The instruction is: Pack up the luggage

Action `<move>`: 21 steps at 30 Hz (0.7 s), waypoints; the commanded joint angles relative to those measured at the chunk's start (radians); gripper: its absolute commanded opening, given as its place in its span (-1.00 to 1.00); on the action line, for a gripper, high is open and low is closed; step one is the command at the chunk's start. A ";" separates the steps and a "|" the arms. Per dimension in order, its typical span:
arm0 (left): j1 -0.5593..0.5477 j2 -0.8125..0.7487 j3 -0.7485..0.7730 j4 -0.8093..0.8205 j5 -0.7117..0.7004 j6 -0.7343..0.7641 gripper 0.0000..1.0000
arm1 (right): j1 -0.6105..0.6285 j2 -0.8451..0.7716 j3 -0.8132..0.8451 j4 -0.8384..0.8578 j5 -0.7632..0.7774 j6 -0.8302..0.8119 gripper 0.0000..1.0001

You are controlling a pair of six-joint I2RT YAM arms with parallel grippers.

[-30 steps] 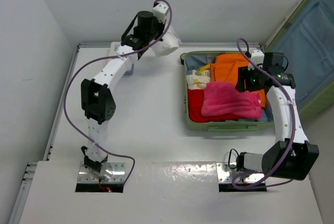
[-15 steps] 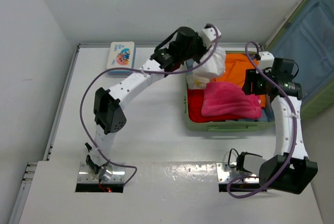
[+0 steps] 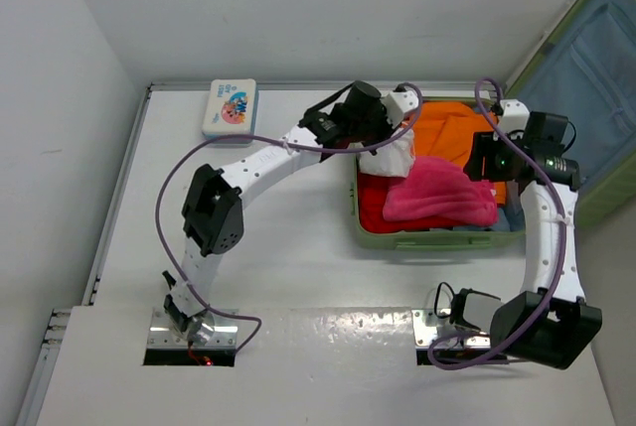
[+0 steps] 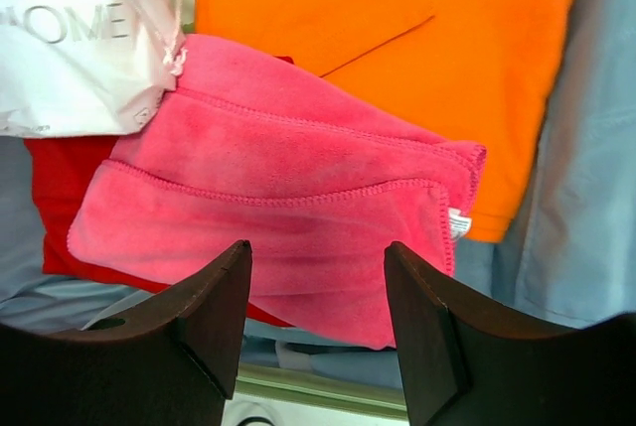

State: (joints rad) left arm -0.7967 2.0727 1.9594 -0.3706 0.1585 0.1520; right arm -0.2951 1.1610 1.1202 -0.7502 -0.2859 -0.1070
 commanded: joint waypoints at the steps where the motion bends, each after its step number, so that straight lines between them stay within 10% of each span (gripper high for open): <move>1: 0.019 0.050 0.042 0.041 -0.028 -0.049 -1.00 | -0.007 0.017 0.013 0.009 -0.042 0.013 0.10; 16: 0.152 0.331 0.282 0.186 -0.088 -0.125 -0.33 | 0.105 0.183 0.135 0.091 -0.161 0.162 0.10; 21: 0.143 0.215 0.216 0.240 -0.077 -0.104 0.46 | 0.149 0.220 0.173 0.104 -0.148 0.191 0.13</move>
State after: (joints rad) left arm -0.6270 2.4130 2.1990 -0.2073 0.0631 0.0479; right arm -0.1638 1.3750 1.2377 -0.6914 -0.4225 0.0460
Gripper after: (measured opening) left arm 0.689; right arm 0.561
